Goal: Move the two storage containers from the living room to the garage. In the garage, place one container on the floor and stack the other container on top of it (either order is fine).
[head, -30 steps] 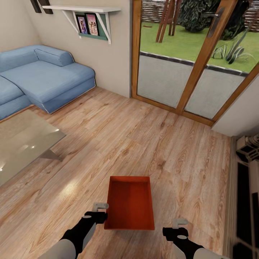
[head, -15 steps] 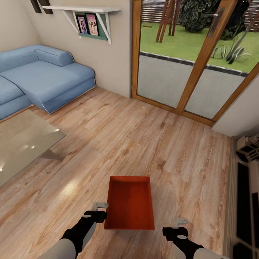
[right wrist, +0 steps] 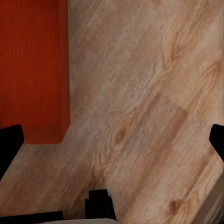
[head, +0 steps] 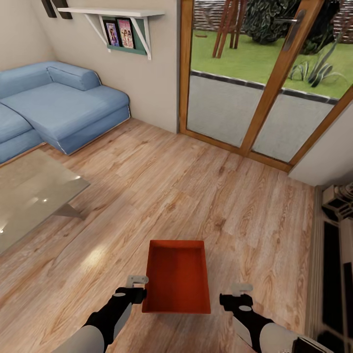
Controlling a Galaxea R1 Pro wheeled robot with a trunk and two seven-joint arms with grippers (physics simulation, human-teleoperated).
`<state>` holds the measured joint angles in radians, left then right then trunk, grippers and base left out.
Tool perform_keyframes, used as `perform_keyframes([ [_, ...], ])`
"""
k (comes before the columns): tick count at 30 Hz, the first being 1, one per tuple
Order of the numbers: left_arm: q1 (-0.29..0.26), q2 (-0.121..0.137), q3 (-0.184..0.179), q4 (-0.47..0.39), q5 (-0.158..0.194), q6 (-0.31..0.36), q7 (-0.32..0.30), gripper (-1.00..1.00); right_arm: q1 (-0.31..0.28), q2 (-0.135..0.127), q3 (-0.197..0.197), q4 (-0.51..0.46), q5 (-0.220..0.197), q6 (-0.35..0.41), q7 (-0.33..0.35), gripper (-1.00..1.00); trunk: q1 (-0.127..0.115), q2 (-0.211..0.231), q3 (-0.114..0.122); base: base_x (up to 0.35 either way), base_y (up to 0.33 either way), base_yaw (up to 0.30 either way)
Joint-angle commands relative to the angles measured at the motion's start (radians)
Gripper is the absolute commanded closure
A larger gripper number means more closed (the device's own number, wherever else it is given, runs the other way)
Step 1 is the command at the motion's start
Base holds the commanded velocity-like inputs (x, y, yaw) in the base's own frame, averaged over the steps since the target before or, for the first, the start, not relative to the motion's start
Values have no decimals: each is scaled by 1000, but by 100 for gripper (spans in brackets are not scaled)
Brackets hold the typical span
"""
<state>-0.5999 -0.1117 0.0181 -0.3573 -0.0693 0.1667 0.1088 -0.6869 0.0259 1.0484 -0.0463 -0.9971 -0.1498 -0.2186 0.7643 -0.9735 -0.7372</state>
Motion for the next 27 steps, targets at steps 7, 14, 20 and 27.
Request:
perform_keyframes([
  [7, 0, -18, 4, -22, -5, 6, 120, -100, -3, 2, 7, -1, -11, -1, -4, -100, 0, 0, -1, 0, 0, 0],
  [14, 0, -26, 1, -31, -6, 7, 151, -100, -3, 6, 7, -1, -11, 2, -4, -100, 19, -35, -16, 0, 0, 0],
  [20, 0, -26, -1, -32, -6, 7, 139, -100, -3, 6, 7, -1, -10, 2, -4, -100, 42, -77, -35, 0, 0, 0],
  [27, 0, -26, -2, -35, -6, 7, 135, -100, -3, 6, 9, -9, -9, -2, -3, -100, 69, -126, -57, 0, 0, 0],
])
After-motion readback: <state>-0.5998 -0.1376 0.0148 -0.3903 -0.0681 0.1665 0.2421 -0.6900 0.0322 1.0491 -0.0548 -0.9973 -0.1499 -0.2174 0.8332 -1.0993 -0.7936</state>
